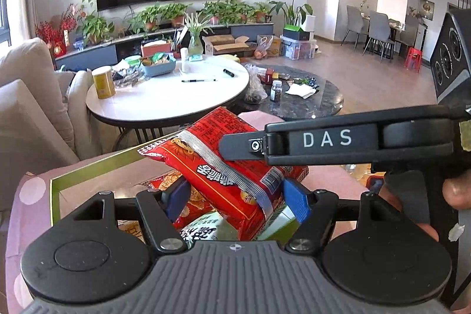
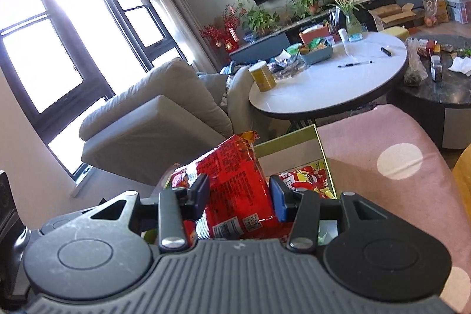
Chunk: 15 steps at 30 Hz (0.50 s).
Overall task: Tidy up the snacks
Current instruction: 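Carry the red snack bag into the green box and open the right gripper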
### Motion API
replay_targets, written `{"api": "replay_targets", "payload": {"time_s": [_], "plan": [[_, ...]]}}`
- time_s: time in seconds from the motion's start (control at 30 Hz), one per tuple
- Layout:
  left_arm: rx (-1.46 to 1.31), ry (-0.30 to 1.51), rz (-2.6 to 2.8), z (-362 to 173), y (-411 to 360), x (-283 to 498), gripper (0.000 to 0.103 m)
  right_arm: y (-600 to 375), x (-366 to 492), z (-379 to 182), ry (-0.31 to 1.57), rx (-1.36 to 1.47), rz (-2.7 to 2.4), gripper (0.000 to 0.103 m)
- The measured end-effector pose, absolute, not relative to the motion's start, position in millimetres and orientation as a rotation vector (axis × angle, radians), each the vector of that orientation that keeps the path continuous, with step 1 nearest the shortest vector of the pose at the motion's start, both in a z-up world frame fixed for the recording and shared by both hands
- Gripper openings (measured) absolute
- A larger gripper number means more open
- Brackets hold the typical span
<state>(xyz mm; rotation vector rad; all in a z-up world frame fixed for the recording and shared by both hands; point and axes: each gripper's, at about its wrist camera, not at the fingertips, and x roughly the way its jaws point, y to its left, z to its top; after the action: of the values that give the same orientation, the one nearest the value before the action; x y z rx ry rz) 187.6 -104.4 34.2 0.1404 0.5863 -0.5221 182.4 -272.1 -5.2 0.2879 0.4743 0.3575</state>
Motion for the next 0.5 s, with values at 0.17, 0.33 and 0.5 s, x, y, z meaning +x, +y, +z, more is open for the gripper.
{"api": "replay_targets", "payload": {"time_s": [0.17, 0.33, 0.5], "plan": [[0.139, 0.602, -0.517, 27.5, -106.8, 203.0, 0.066, -273.2, 195.8, -9.9, 0.492, 0.295, 0.345, 0.049], [0.139, 0.621, -0.517, 21.2, -106.3, 214.6, 0.066, -274.1, 208.4, -15.0, 0.509, 0.313, 0.341, 0.049], [0.124, 0.626, -0.523, 16.0, -104.9, 223.1, 0.067, -272.7, 212.8, -20.7, 0.520, 0.314, 0.330, 0.049]]}}
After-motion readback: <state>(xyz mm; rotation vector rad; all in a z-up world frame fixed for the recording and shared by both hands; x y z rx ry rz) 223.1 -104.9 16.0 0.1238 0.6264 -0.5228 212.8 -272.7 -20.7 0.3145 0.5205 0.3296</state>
